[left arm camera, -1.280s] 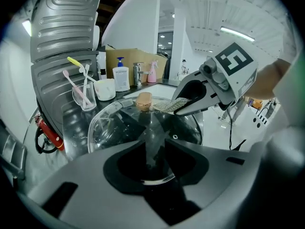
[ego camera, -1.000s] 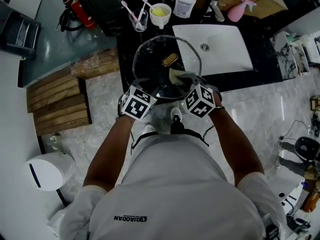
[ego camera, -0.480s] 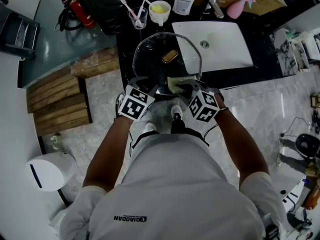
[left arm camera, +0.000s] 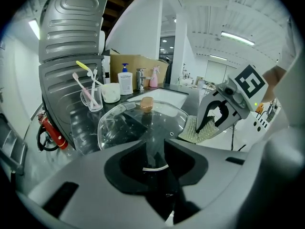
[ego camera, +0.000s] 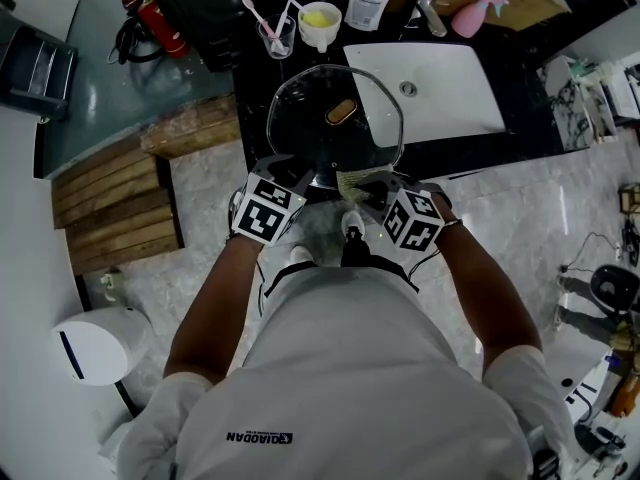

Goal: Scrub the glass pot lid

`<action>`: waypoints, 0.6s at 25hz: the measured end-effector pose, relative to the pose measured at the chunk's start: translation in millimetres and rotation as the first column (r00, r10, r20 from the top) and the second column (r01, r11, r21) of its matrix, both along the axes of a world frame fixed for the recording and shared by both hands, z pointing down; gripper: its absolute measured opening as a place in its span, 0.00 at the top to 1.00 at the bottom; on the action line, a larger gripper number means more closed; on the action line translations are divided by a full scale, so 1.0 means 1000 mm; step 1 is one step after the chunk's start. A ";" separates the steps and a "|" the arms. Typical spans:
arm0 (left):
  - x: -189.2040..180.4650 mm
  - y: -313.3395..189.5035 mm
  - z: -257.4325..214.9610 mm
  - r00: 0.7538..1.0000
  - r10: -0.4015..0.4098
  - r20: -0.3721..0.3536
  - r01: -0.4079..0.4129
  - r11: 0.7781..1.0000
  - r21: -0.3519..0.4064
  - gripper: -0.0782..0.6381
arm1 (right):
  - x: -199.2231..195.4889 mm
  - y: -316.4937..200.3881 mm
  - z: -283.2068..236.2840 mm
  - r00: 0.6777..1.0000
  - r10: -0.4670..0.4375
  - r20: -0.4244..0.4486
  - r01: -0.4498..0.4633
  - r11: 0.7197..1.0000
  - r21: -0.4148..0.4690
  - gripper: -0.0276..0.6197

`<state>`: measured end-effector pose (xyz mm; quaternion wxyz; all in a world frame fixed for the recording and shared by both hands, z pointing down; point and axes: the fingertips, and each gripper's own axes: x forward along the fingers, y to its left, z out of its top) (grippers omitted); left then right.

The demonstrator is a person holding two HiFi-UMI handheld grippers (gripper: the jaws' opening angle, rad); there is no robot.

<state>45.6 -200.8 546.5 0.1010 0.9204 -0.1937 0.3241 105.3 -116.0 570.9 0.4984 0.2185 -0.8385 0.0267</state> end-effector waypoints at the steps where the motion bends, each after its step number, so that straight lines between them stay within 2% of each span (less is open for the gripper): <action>1: 0.000 -0.001 -0.001 1.000 -0.005 -0.005 0.005 1.000 0.002 0.72 | -0.001 0.002 0.000 1.000 0.000 0.004 0.000 1.000 -0.007 0.83; 11: -0.003 -0.017 -0.009 0.998 -0.053 -0.024 0.053 0.999 0.003 0.72 | -0.004 0.010 -0.024 0.999 0.003 0.042 0.001 0.996 -0.093 0.83; 15: -0.006 -0.028 -0.013 0.993 -0.104 -0.061 0.102 0.994 -0.025 0.72 | 0.002 -0.008 -0.043 0.990 0.067 0.122 -0.051 0.991 -0.126 0.83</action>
